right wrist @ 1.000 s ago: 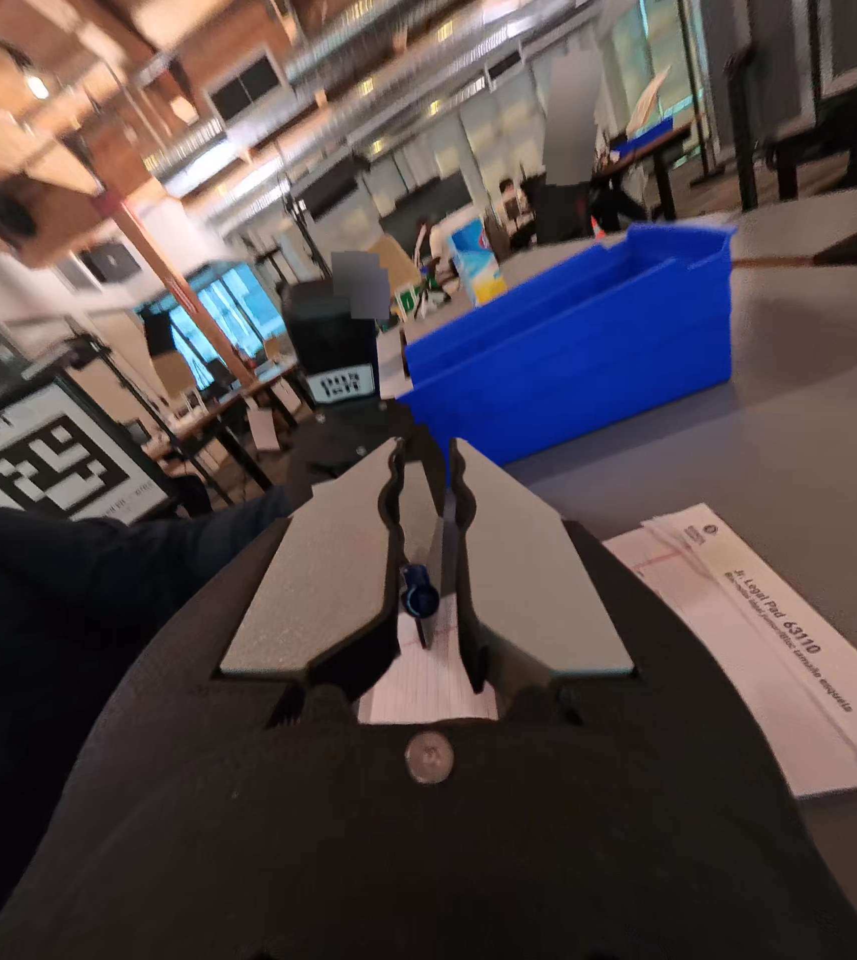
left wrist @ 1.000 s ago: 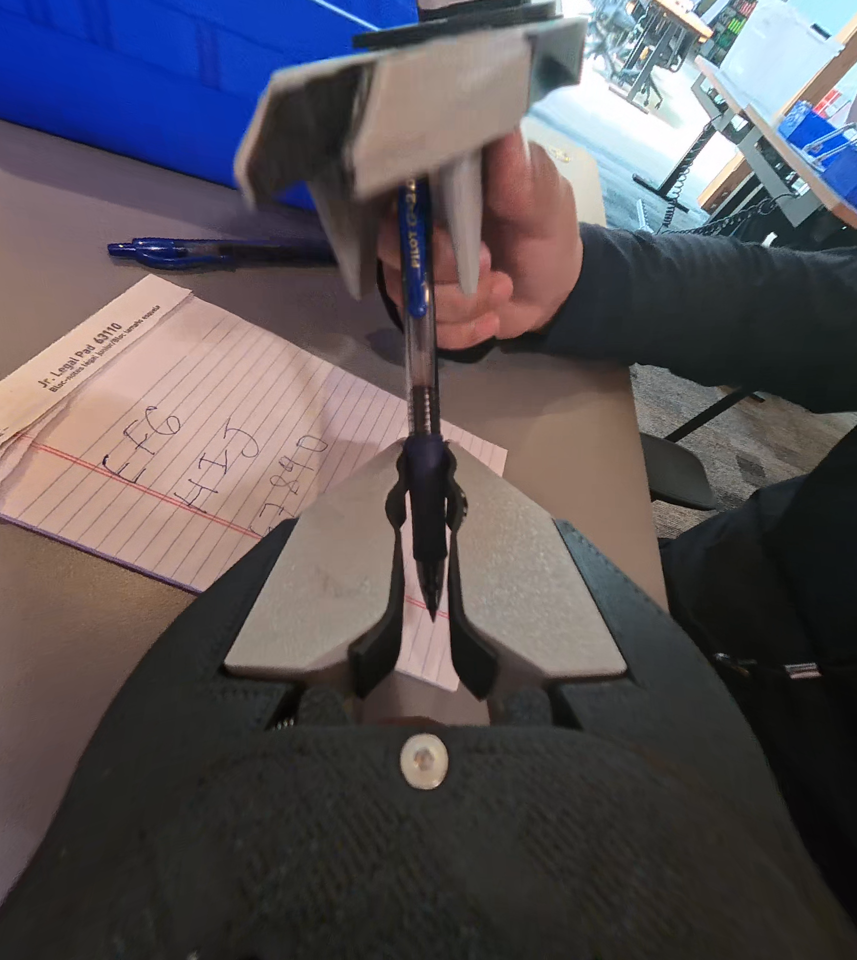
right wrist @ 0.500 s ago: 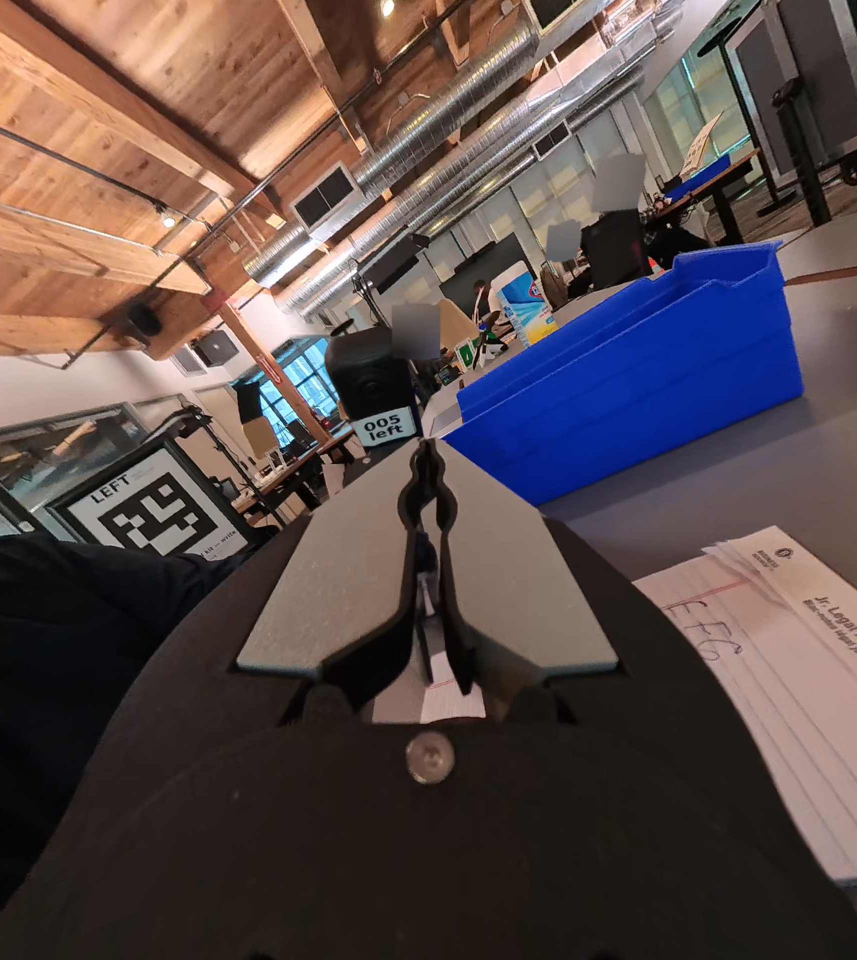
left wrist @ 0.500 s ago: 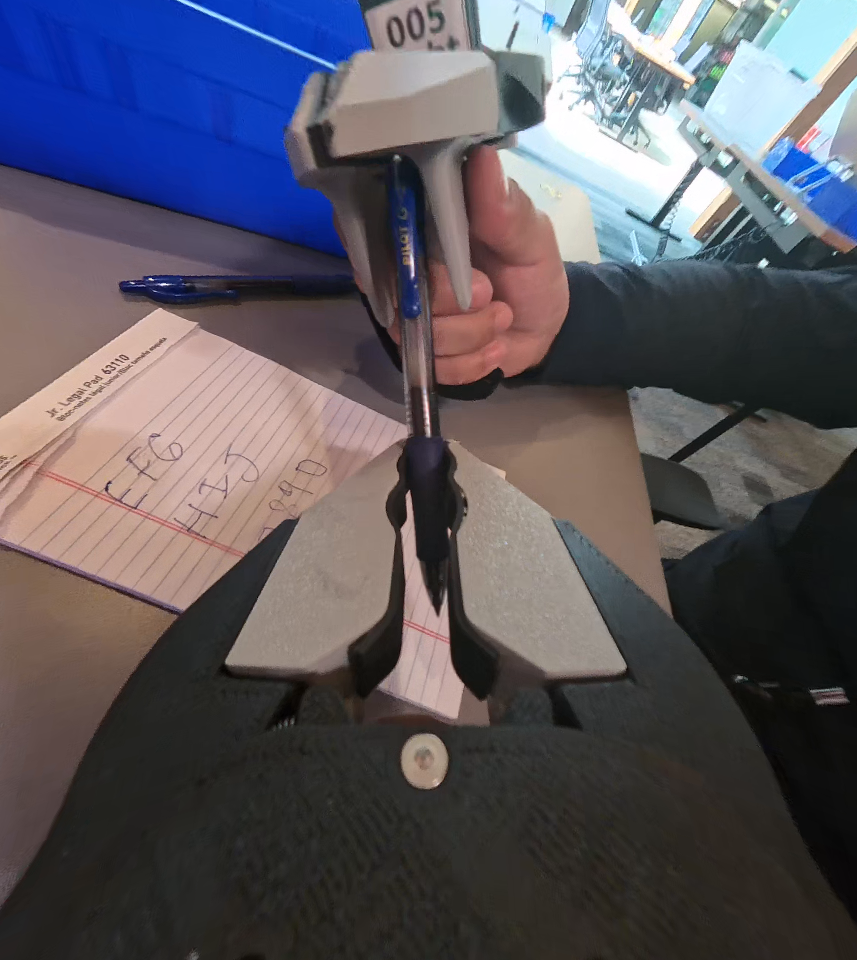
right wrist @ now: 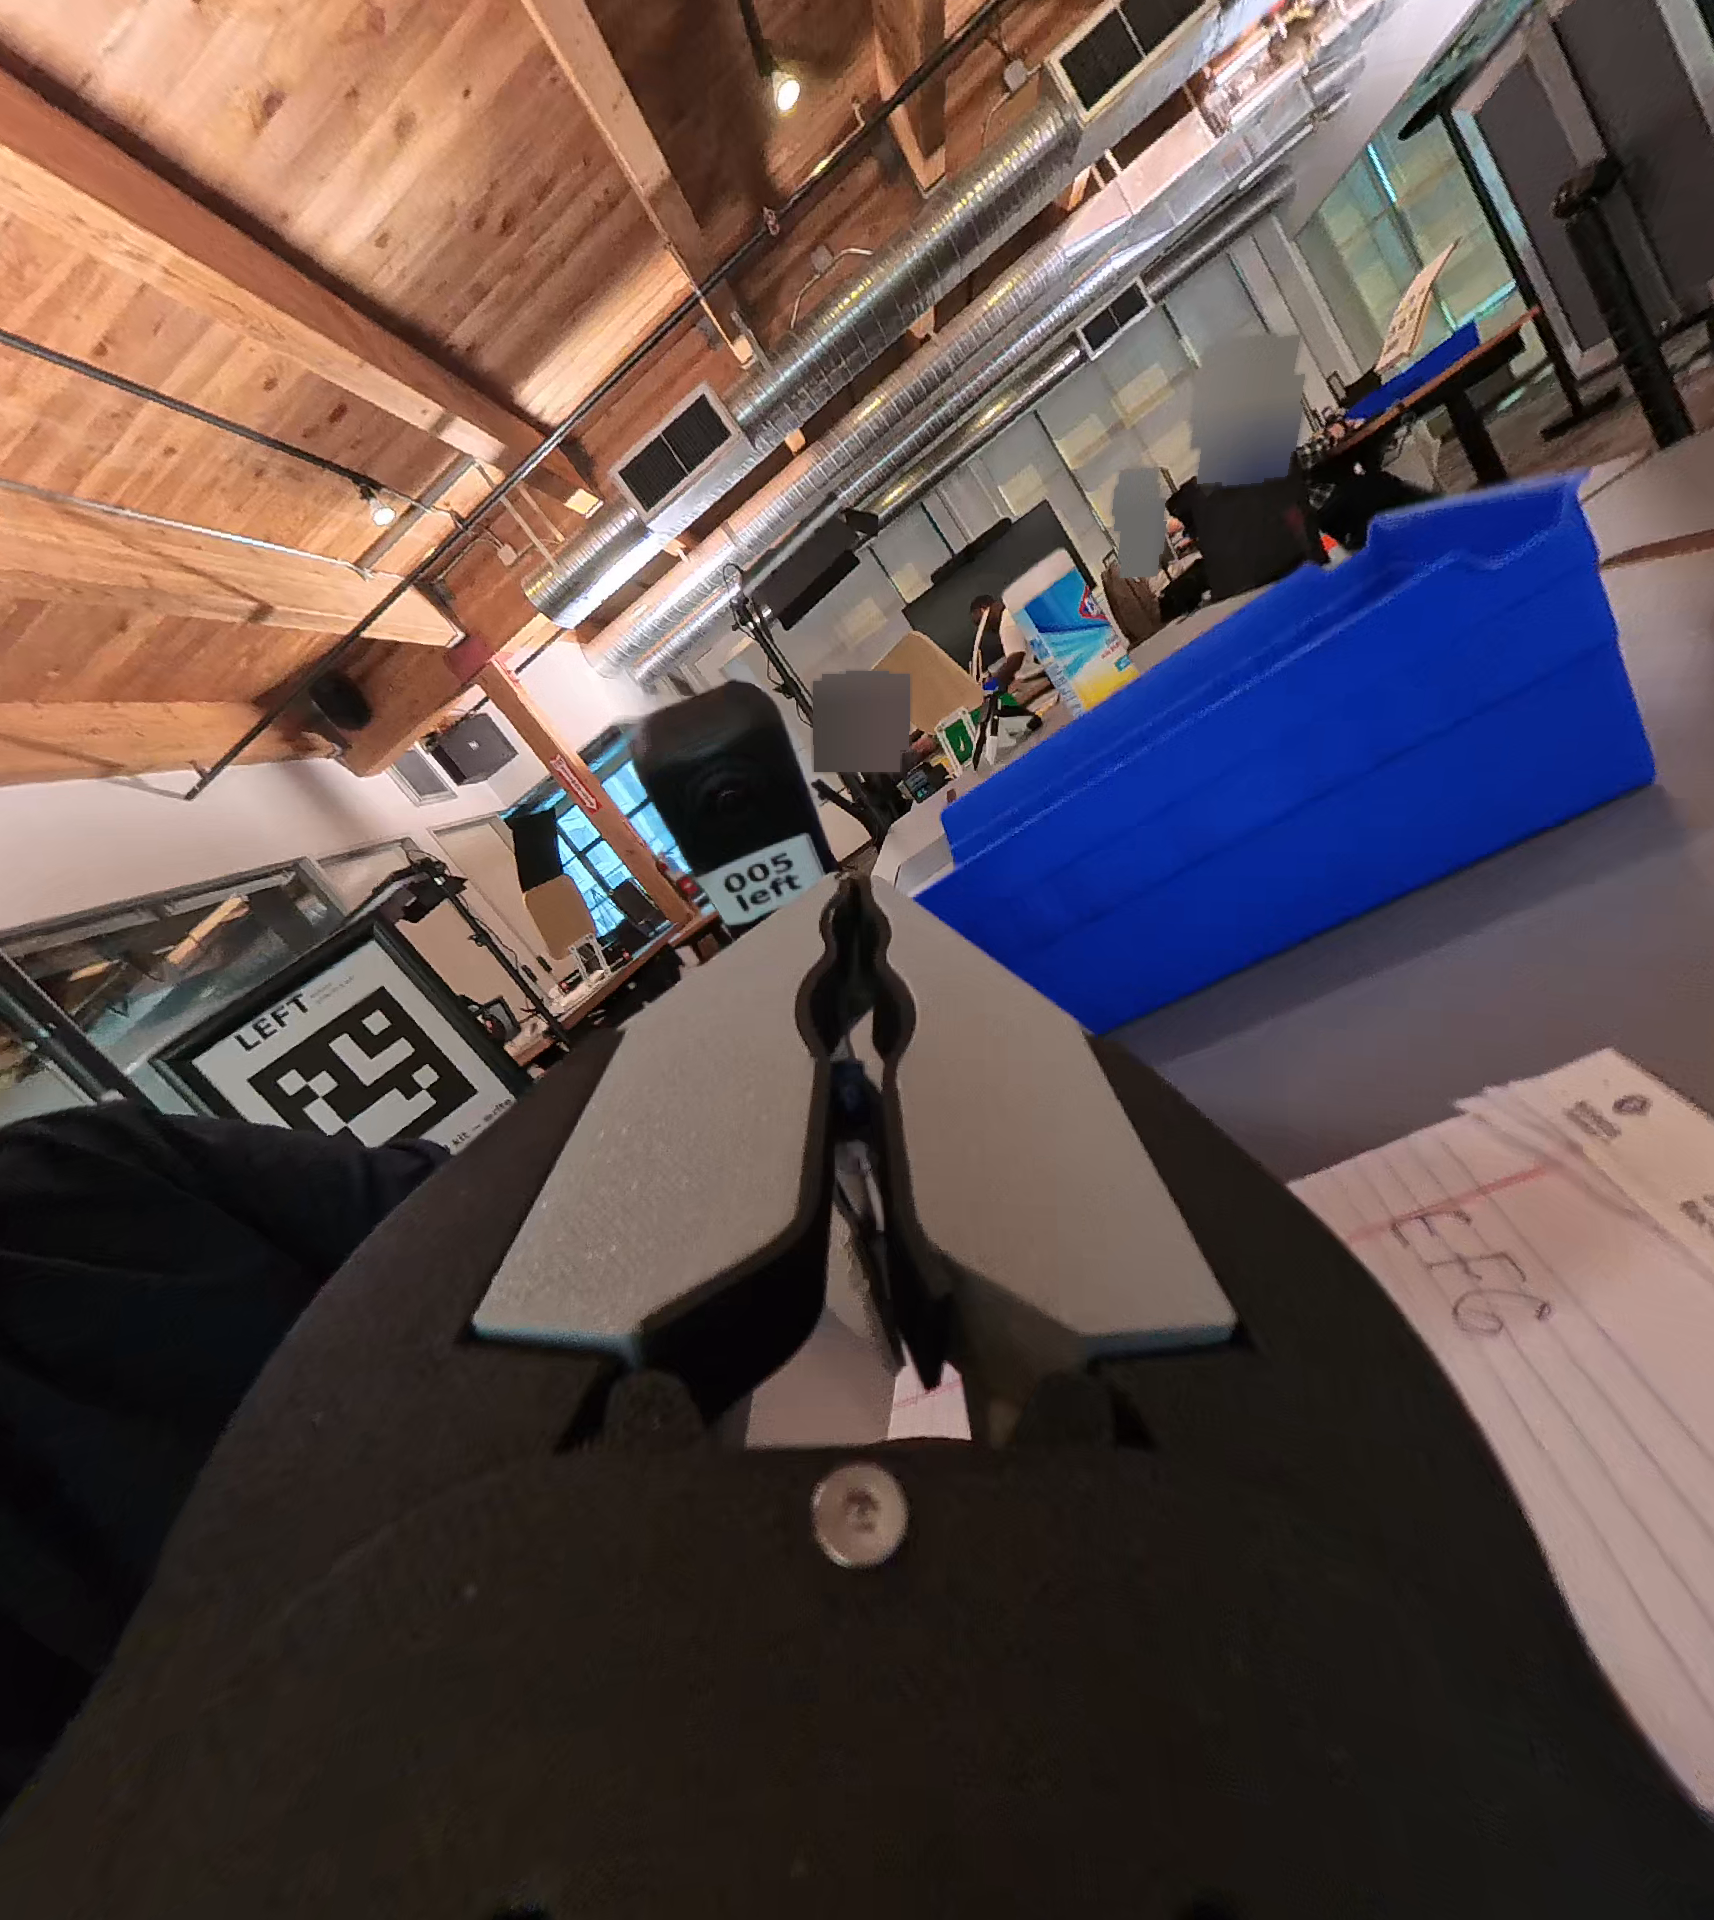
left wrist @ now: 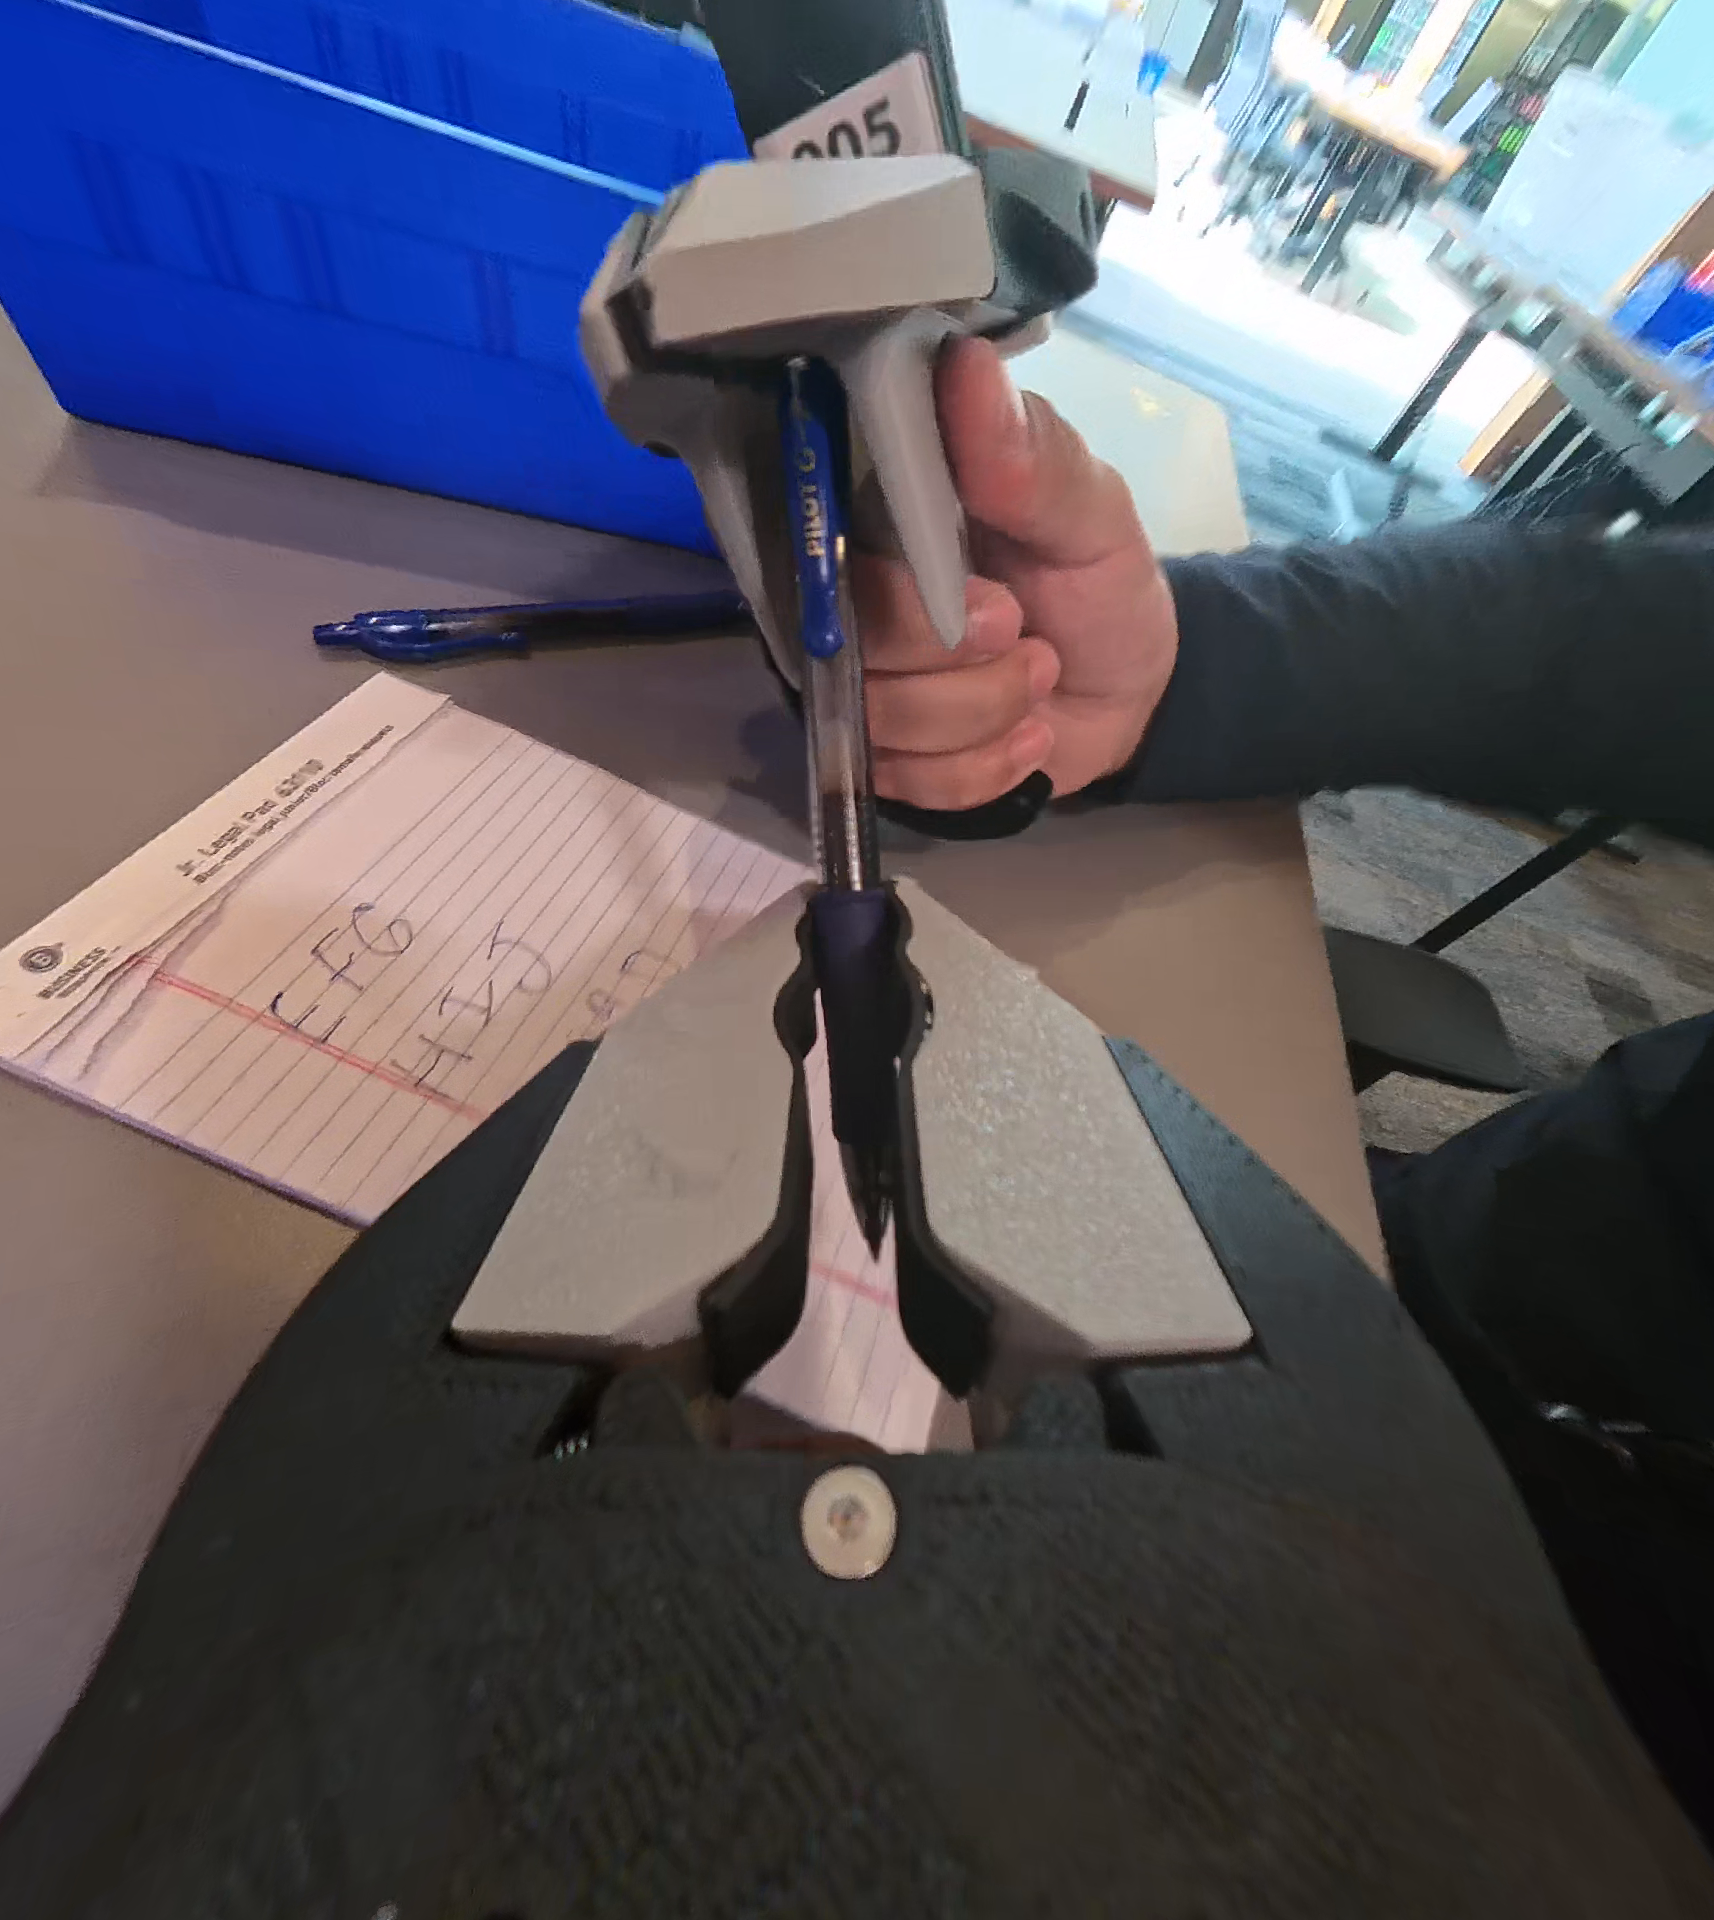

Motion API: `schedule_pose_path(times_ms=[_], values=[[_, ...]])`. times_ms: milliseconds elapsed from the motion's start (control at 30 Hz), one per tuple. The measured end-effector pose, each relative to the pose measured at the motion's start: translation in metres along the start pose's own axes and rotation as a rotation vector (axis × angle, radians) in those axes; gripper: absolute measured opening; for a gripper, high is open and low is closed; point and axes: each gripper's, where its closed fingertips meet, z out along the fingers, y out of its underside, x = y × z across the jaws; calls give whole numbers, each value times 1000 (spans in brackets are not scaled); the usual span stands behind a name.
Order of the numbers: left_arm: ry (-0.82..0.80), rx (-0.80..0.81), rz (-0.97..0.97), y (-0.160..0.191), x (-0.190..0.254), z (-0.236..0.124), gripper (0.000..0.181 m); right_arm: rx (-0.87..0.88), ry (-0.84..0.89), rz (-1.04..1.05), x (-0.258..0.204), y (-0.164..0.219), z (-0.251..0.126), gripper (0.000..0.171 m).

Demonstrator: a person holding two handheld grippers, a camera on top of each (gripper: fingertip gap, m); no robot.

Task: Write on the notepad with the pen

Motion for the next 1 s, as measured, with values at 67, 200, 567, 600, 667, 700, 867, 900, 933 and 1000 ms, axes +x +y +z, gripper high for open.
schedule_pose_path(times_ms=[67, 200, 567, 600, 667, 700, 867, 900, 933, 1000], values=[[22, 40, -40, -8, 1, -1, 6, 68, -5, -67, -8, -20, -7, 0], [-3, 75, -40, -13, -5, -10, 6, 139, 54, -110, -4, -40, -27, 0], [1, 78, -46, -14, -4, -9, 6, 72, 33, -85, -1, -21, -11, 0], [0, 74, -46, -14, -4, -9, 6, 72, 36, -73, 1, -20, -11, 0], [-16, 61, -45, -12, -6, -8, 6, 76, 57, -57, 6, -18, -11, 0], [-21, 58, -41, -11, -6, -8, 6, 73, 68, -51, 7, -17, -10, 0], [-34, 10, -24, -2, -6, -6, 6, 58, 87, -45, 12, -9, -5, 0], [-33, -6, -21, 1, -5, -4, 6, 54, 89, -44, 13, -7, -4, 0], [-30, -16, -19, 2, -4, -1, 6, 48, 83, -45, 12, -6, -3, 0], [-33, -34, -8, 6, -1, 3, 6, 25, 100, -84, 9, -2, 0, 0]])
